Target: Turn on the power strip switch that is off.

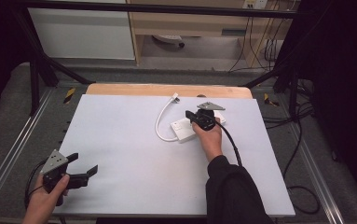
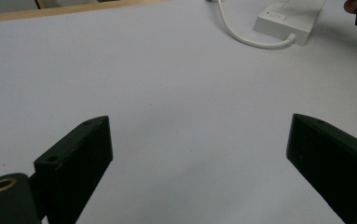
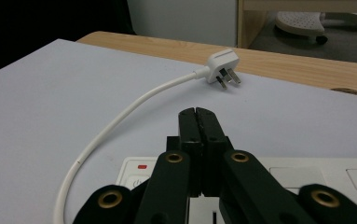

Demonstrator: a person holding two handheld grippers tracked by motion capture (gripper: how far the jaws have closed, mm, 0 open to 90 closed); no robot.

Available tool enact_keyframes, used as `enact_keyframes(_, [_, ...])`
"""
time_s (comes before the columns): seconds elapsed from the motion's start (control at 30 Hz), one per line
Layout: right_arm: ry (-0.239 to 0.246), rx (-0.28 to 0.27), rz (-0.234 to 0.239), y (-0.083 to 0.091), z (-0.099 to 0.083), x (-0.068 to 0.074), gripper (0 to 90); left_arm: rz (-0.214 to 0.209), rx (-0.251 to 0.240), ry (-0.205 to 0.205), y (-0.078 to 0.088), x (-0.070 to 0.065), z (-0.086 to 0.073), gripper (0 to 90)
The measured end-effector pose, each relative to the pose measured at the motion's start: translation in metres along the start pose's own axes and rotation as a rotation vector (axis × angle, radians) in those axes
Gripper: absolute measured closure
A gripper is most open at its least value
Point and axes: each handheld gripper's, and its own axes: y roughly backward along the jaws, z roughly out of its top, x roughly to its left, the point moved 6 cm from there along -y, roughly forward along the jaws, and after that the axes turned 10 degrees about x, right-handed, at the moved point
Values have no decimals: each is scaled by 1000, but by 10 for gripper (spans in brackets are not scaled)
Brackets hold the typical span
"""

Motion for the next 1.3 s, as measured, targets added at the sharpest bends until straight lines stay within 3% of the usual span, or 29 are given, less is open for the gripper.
enact_keyframes(1.3, [-5, -58, 19, 43, 18, -5, 877, 6, 4, -1, 0, 0, -1, 70])
